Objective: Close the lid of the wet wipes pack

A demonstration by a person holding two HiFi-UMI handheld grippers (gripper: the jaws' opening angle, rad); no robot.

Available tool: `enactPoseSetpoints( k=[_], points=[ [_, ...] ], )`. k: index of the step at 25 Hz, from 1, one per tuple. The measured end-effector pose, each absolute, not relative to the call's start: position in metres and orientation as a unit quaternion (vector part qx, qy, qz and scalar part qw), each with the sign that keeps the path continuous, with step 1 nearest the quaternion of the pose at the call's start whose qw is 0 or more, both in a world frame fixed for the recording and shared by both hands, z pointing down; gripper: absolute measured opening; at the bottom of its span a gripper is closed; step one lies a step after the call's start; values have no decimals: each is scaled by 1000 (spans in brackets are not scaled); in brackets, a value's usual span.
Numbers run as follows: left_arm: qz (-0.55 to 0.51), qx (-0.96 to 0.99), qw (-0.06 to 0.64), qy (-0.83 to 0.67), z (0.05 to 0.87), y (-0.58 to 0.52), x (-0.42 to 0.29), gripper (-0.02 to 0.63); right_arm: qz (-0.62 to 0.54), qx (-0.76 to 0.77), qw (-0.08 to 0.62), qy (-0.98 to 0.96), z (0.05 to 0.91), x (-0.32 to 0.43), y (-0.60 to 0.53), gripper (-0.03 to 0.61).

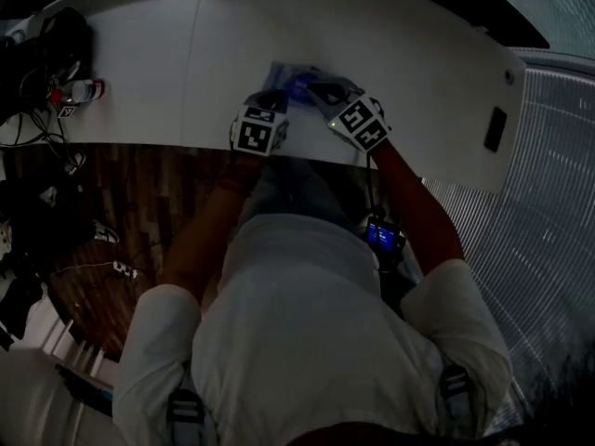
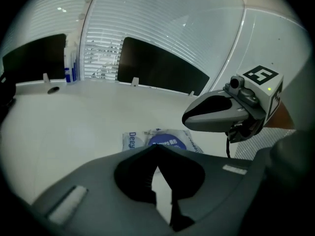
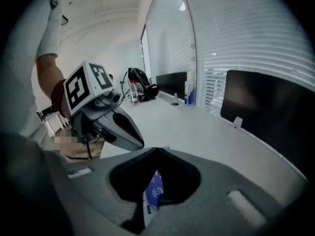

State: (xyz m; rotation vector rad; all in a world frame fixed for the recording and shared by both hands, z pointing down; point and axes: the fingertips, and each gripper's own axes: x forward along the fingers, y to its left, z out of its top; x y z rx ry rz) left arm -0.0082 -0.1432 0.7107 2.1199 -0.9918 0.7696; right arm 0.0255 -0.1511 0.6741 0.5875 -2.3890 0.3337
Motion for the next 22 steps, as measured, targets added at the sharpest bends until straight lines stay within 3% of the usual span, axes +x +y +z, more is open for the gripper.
enactPoseSetpoints(
  k=[12,22],
  points=[
    [197,852,277,-398,579,-161,-7,2,97,360,128,-919,499,32,-157,2],
    [92,881,243,-396,462,-154,0,2,64,394,32,-916,391,30,-120,2]
  ],
)
